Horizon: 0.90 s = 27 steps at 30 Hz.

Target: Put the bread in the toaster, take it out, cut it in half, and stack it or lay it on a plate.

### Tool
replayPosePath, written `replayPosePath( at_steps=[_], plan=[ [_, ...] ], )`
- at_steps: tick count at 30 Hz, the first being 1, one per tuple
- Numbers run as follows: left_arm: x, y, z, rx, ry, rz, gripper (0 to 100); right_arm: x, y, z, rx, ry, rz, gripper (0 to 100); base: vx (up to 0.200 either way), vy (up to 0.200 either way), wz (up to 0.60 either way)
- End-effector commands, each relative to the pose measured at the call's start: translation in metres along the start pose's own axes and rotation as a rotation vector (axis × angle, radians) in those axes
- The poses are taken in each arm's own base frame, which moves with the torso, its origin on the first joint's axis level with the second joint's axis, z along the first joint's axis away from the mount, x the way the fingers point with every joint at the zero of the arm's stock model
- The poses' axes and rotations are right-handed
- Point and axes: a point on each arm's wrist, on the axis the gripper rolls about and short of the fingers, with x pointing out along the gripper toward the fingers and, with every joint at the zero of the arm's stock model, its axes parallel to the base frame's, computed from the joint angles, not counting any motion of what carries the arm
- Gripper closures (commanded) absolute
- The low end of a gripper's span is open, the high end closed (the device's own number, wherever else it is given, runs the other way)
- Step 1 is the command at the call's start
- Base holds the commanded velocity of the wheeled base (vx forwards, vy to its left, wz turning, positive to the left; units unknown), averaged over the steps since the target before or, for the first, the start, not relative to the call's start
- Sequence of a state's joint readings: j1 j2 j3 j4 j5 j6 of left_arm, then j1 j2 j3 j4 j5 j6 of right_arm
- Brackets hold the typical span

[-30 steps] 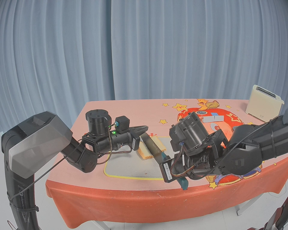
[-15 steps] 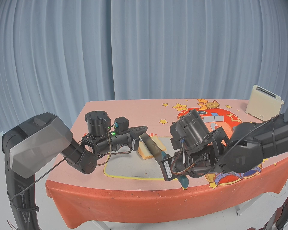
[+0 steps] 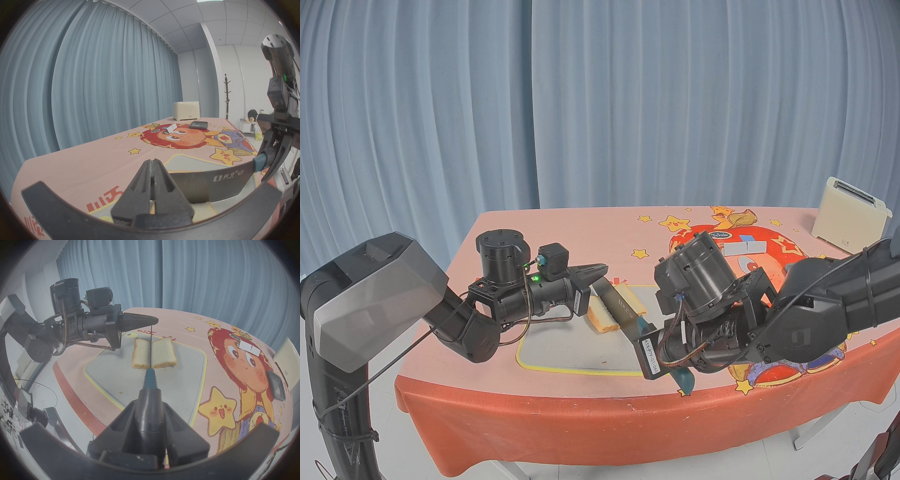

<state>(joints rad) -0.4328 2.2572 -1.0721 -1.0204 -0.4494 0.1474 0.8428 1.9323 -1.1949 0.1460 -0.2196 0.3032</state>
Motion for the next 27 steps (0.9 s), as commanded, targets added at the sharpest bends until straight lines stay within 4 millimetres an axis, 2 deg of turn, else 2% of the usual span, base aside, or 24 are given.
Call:
replayPosePath(
  at_steps=[1, 6, 14, 18, 23, 27],
  plan=[
    [-0.003, 0.0, -0.004, -0.005, 0.01, 0.003, 100, -0.007, -0.002, 0.006, -0.012, -0.031, -0.007, 100, 0.0, 0.0, 0.0],
    [-0.006, -0.002, -0.008, -0.013, 0.026, 0.001, 100, -0.007, -0.002, 0.009, -0.036, -0.048, -0.037, 100, 0.0, 0.0, 0.0],
    [-0.007, -0.002, -0.005, -0.01, 0.019, 0.003, 100, 0.008, 0.001, -0.004, -0.051, 0.01, -0.047, 100, 0.0, 0.0, 0.0],
    [-0.011, 0.002, 0.009, 0.004, -0.014, 0.018, 100, 0.011, 0.002, -0.007, -0.053, 0.023, -0.051, 100, 0.0, 0.0, 0.0],
    [-0.017, 0.0, 0.032, 0.022, -0.066, 0.016, 100, 0.007, 0.002, -0.004, -0.052, 0.007, -0.046, 100, 0.0, 0.0, 0.0],
    [-0.015, -0.002, 0.036, 0.03, -0.081, 0.012, 100, 0.007, 0.001, -0.004, -0.052, 0.007, -0.048, 100, 0.0, 0.0, 0.0]
  ],
)
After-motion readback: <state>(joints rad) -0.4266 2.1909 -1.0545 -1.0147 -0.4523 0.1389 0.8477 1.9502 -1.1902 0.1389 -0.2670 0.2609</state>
